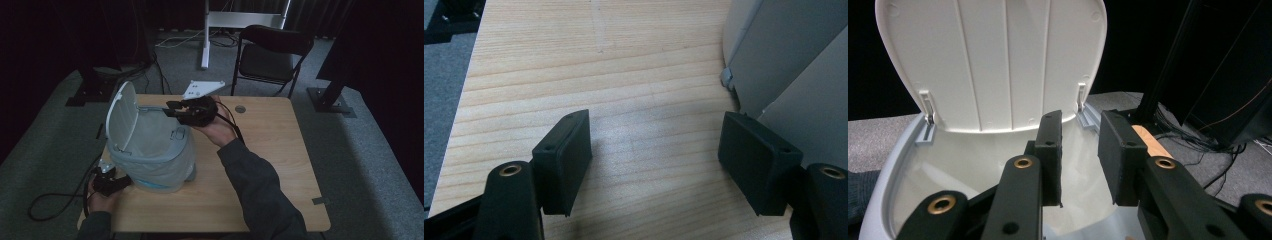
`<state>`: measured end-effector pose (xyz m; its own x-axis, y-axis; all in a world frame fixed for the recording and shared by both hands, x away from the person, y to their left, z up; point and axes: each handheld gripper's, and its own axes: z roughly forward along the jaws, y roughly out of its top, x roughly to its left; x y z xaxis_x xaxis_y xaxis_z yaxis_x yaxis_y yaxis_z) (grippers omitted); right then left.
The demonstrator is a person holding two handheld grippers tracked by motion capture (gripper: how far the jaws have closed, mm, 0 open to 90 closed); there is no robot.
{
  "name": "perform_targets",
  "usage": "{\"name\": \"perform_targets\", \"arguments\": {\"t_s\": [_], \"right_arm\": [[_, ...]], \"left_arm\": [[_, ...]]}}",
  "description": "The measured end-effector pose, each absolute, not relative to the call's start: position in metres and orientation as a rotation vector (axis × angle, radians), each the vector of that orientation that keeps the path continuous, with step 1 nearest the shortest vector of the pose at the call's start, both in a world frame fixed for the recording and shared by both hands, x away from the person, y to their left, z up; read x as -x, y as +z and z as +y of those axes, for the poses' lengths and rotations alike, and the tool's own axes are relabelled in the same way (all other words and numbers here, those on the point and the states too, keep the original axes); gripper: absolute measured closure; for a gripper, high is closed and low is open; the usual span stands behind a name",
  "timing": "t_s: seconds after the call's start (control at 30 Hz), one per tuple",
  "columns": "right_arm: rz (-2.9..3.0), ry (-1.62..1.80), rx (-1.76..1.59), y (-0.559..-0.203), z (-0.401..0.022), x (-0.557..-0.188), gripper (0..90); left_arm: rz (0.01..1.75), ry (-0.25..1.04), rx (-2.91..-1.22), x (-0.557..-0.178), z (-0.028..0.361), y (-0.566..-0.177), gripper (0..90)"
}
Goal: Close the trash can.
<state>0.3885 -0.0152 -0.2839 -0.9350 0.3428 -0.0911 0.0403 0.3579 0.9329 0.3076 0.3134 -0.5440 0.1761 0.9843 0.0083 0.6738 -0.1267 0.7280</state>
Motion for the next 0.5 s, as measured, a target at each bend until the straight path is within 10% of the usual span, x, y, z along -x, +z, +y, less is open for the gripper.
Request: {"name": "perform_targets", "arguments": {"t_s": [0.5], "right_arm": [[2.363,1.597,-0.327,-0.27,0.001,-0.393,73.4]], "left_arm": [[1.559,0.682,-1.871,-0.308,0.313,-0.544,29.9]]}}
